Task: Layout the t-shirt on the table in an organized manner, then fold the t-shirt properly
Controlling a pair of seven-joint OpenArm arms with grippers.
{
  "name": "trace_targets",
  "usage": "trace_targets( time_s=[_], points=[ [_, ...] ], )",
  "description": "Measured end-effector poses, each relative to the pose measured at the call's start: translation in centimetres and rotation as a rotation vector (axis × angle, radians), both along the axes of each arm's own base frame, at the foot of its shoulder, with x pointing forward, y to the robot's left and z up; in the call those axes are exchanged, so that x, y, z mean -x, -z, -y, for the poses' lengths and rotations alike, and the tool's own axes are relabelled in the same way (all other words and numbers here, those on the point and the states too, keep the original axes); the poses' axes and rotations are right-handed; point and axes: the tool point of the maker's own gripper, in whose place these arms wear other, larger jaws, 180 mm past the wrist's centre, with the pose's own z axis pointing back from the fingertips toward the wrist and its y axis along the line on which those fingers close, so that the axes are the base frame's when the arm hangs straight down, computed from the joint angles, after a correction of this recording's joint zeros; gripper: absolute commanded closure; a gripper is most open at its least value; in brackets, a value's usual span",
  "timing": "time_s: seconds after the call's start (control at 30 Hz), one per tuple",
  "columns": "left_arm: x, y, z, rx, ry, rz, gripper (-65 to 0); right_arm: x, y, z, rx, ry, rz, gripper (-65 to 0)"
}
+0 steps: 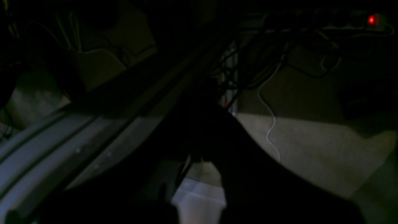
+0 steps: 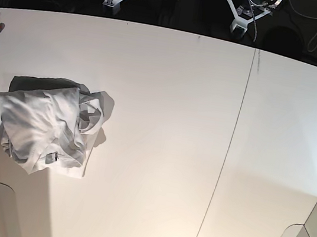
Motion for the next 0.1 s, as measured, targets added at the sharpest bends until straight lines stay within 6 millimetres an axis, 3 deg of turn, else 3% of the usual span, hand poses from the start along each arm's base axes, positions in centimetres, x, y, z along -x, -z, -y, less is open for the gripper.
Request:
trace_targets(
  time_s=[0.1],
  points=[
    [0.0, 0.0, 0.0, 0.0, 0.0, 0.0, -1.1, -0.1, 0.0, 0.01, 0.0, 0.0, 0.002, 0.0]
  ],
)
